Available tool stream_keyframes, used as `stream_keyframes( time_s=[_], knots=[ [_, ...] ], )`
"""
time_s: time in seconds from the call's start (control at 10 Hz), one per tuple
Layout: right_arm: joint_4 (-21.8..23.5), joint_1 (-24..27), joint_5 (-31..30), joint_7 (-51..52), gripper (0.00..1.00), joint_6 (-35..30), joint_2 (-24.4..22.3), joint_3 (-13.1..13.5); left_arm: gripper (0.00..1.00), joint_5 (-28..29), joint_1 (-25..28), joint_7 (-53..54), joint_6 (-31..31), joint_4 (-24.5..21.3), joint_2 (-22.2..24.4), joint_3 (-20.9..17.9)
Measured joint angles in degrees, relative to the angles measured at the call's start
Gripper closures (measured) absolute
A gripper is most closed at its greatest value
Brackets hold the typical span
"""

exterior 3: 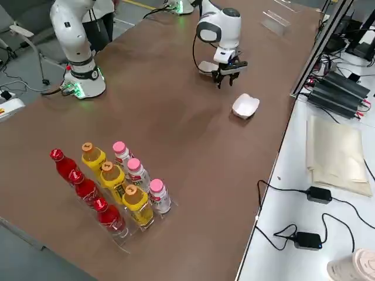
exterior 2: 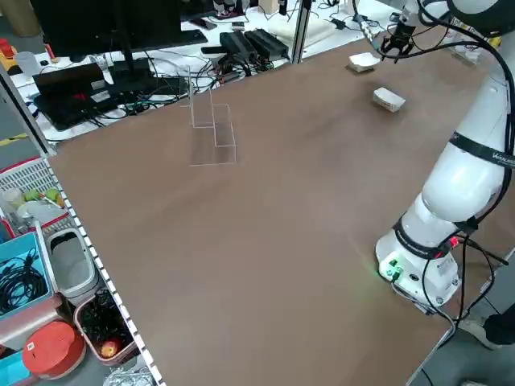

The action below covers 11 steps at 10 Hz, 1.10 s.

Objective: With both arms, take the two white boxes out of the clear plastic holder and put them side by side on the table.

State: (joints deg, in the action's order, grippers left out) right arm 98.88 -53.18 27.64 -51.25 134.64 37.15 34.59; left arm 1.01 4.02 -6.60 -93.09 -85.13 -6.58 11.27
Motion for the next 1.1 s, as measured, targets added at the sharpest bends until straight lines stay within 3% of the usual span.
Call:
stream_keyframes(
  time_s=[0.5, 0.8, 1.1],
  knots=[
    [0.07, -1.42, 1.24, 27.9, 0.32, -4.49, -2.28, -0.79, 0.0, 0.0, 0.01, 0.0, 0.0, 0.03, 0.0, -0.13],
    [0.99, -5.09, 1.26, 32.89, 0.32, -4.41, -2.28, -1.26, 0.0, 0.0, 0.01, 0.03, 0.0, 0.03, 0.0, -0.16],
    [2.52, -5.7, 1.39, 36.48, 0.32, -1.96, -2.29, -4.14, 0.0, 0.0, 0.0, 0.03, 0.0, 0.44, 0.0, -0.02]
  ],
)
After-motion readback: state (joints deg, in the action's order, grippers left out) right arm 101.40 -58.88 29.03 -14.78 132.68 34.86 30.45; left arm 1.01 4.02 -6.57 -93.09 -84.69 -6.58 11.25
